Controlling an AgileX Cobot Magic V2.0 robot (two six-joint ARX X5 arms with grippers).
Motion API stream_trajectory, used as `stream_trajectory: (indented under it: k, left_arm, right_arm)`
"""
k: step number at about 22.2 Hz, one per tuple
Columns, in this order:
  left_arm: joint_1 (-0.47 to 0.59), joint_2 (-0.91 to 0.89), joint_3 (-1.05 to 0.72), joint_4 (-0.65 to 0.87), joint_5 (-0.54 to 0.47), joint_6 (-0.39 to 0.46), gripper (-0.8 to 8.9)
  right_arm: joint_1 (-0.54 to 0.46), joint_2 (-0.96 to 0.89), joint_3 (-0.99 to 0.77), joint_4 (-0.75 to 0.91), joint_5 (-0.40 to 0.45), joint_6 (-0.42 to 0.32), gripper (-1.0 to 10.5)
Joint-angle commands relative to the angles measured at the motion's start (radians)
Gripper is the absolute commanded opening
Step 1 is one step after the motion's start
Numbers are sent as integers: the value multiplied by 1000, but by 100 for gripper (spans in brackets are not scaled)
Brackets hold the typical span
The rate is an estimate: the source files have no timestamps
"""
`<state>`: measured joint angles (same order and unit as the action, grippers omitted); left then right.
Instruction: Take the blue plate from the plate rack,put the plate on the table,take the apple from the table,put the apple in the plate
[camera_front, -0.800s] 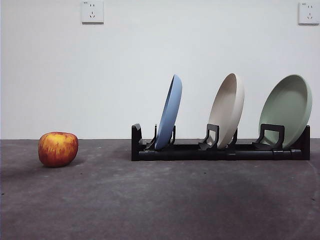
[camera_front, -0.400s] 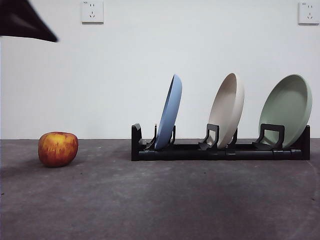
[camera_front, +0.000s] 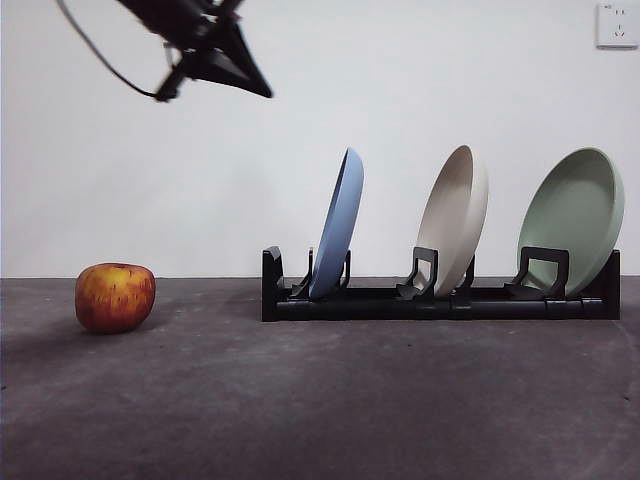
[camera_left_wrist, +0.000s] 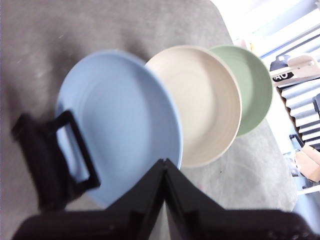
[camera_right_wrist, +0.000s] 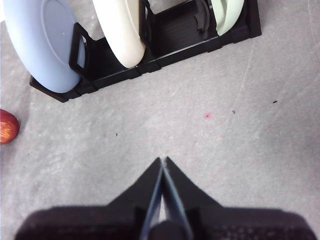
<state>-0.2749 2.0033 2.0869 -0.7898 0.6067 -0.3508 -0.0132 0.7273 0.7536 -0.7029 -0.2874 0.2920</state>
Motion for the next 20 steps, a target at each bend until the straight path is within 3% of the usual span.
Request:
stream_trajectory:
  k: [1,3,5,7,14,20]
  left_arm:
    - [-26,119,159,-35,3,-11,-3]
    - [-44,190,247,-38,2,-36,34]
    - [-64,228,275,-29,-6,-45,210]
    - [-85,253,275,-26,-37,-46,262]
    - [-161,296,275,-33,-154,-13,295]
    - [-188,339,275,-50,-167,-16,291]
  right_arm:
    - [0,0,7,19,-2,-11,-2]
    - [0,4,7,23,-2,-11,-2]
    - [0,4,7,22,-2,-11,-2]
    - [0,5,7,22,-2,-11,-2]
    - [0,27,7,21,-2,-15,-1]
    - [0,29,7,15,-1,-16,-1]
